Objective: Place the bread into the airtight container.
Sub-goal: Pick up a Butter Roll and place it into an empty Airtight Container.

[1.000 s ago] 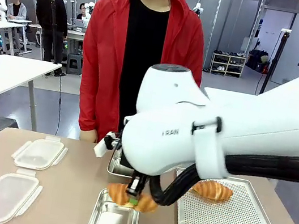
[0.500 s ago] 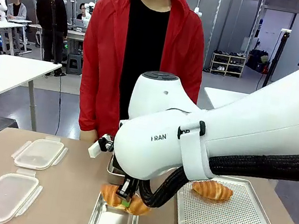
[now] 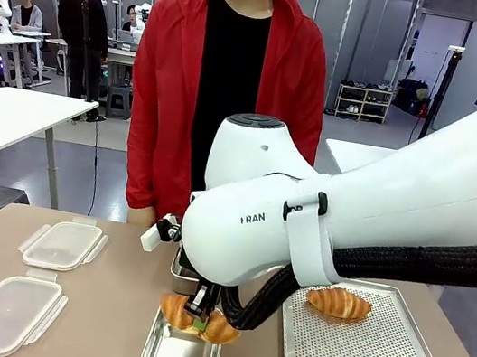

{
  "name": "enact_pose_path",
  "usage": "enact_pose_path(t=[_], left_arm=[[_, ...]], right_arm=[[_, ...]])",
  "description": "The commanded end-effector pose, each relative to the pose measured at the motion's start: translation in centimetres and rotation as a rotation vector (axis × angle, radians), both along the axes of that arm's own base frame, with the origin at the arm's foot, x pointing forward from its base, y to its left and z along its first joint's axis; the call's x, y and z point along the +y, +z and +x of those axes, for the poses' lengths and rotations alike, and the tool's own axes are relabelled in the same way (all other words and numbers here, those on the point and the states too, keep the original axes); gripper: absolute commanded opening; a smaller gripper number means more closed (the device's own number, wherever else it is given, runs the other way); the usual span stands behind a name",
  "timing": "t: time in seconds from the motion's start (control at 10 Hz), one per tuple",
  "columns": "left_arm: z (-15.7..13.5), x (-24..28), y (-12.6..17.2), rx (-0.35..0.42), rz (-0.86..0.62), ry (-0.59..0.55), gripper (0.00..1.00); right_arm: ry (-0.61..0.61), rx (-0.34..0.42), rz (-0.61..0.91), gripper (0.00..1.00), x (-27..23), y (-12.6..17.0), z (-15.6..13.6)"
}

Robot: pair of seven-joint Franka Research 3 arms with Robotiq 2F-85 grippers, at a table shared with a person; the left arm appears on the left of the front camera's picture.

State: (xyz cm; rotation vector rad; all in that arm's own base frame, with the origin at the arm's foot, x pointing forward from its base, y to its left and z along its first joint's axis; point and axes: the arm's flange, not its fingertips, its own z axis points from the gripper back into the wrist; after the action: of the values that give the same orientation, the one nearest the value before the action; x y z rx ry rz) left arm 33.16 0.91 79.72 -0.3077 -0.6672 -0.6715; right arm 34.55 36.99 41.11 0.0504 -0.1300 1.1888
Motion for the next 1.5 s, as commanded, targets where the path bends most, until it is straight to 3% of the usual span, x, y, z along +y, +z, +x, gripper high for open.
enact_pose_path(t=[0.0,0.3,0.5,0.7,0.8,0.9,1.3,1.4], left_arm=[[-0.2,0.0,0.1,-0.003,-0.006,-0.011,1.00],[-0.2,0.0,0.1,-0.003,-0.006,-0.011,1.00],[-0.2,0.0,0.1,-0.003,-0.006,-0.011,1.00],[-0.2,0.0,0.1,-0.003,-0.006,-0.011,1.00],[-0.2,0.0,0.1,-0.003,-0.006,-0.011,1.00],[-0.2,0.0,0.1,-0.003,-0.006,-0.011,1.00],[-0.2,0.0,0.1,-0.003,-0.006,-0.011,1.00],[-0.2,0.0,0.1,-0.003,-0.006,-0.011,1.00]], right_arm=[[-0.155,0.037,0.086,0.16,0.7,-1.1,-0.8],[-0.525,-0.049,0.073,0.16,1.5,-2.7,-1.6],[-0.676,-0.047,0.114,0.16,1.4,-4.2,-1.5],[-0.697,-0.025,0.092,0.16,1.2,-5.6,-1.0],[-0.697,0.027,0.114,0.16,1.3,-5.9,-0.8],[-0.697,0.043,0.131,0.21,1.3,-6.3,-0.6],[-0.713,0.068,0.132,0.94,1.3,-6.8,0.1],[-0.712,0.071,0.133,1.00,1.3,-6.7,0.2]])
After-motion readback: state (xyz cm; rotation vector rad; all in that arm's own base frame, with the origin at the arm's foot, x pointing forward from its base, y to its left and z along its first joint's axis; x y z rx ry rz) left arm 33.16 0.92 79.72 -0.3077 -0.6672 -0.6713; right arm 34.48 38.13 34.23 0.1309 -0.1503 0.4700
